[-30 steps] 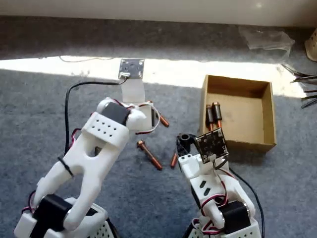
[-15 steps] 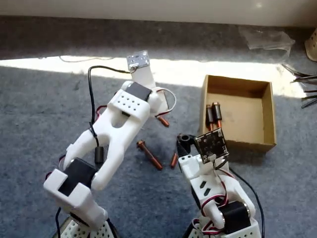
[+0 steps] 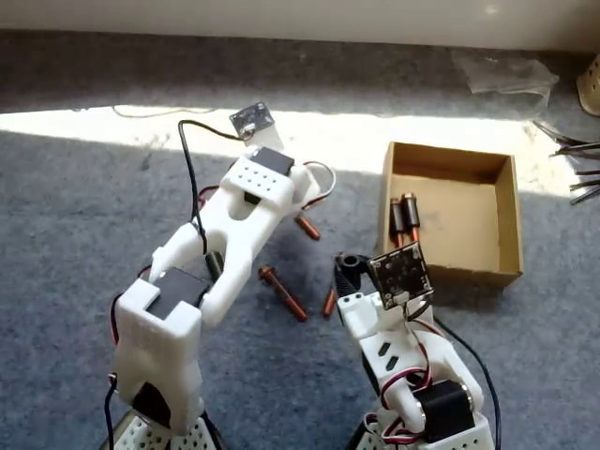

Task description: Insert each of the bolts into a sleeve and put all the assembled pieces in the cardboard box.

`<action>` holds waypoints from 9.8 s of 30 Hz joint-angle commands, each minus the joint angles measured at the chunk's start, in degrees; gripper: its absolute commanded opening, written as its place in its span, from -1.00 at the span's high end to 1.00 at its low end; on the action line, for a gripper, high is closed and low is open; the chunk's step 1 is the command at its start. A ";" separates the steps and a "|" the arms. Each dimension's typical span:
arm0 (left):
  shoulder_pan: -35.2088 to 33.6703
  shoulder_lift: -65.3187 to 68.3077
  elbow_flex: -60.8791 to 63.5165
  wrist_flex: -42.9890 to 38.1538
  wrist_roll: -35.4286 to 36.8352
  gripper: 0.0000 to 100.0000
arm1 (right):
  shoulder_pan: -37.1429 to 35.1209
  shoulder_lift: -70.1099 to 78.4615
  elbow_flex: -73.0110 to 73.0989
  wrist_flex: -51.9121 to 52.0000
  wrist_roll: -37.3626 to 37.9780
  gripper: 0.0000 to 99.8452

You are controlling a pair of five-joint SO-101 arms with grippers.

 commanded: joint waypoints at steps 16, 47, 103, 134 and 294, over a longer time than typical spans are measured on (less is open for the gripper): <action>-2.77 7.87 -11.38 -0.97 2.11 0.89 | -0.48 -0.40 -0.57 0.04 0.00 0.99; -4.44 9.36 -10.86 -0.62 2.02 0.64 | -0.48 -0.40 -0.57 0.04 0.00 0.99; -1.54 15.08 -18.33 8.88 10.55 0.79 | -0.48 -0.40 -0.57 0.04 2.37 0.99; -1.71 10.95 -27.91 26.99 -16.62 0.99 | -0.84 -0.40 -0.48 1.19 2.37 0.99; 11.21 -109.14 71.87 -40.88 -44.48 0.99 | -12.35 -0.31 22.81 -36.88 0.70 0.99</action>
